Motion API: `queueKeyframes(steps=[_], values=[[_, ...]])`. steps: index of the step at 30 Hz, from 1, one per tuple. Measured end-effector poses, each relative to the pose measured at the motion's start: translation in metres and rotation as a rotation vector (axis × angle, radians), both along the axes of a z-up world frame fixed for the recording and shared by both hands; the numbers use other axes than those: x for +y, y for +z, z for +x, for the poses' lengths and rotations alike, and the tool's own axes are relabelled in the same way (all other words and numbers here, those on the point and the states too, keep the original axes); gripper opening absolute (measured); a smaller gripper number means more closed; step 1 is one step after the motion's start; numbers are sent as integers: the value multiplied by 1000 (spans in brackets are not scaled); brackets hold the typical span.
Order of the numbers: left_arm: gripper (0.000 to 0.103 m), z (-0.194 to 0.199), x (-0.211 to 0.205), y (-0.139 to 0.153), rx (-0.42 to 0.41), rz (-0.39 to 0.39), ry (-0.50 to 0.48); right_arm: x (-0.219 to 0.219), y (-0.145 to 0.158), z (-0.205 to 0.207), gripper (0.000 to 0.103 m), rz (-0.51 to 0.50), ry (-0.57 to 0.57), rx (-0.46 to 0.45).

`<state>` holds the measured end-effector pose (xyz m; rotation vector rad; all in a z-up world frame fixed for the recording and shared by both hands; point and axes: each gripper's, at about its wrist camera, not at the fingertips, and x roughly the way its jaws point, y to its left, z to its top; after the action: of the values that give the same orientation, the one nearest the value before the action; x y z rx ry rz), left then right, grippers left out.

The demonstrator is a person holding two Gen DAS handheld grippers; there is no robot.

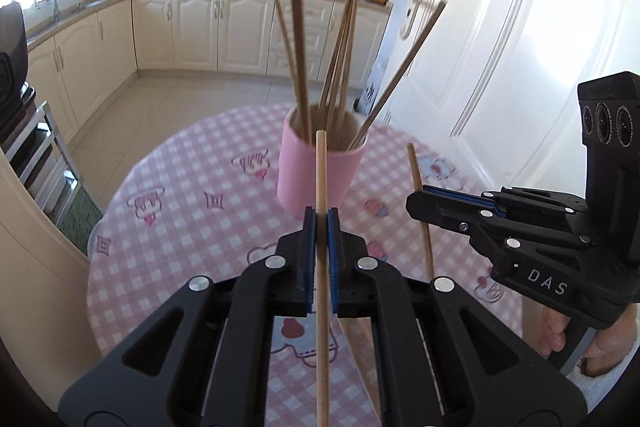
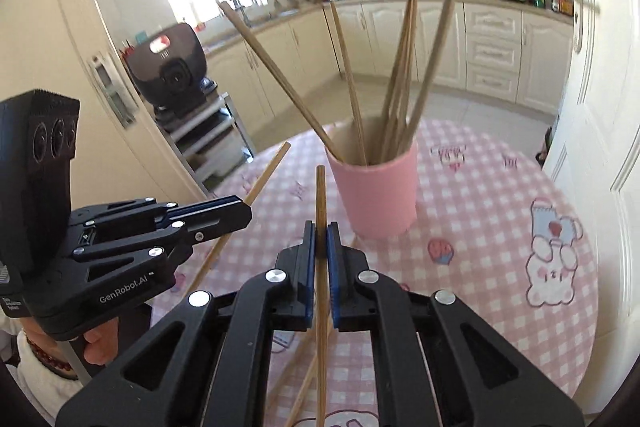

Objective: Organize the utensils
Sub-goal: 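Lift the chopstick upright with the left gripper while the right gripper lifts its own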

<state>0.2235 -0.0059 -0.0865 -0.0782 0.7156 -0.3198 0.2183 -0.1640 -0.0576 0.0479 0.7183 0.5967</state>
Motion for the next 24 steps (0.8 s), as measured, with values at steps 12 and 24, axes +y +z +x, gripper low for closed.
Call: queueKeyframes(steps=[12,24], values=[[6,-25,-9,32,-117,-66,-31,2,32,-14,5,27,15,-82],[6,-26,-22,34,-142,-112,-141,1,38,-15,5,45,23,-104]])
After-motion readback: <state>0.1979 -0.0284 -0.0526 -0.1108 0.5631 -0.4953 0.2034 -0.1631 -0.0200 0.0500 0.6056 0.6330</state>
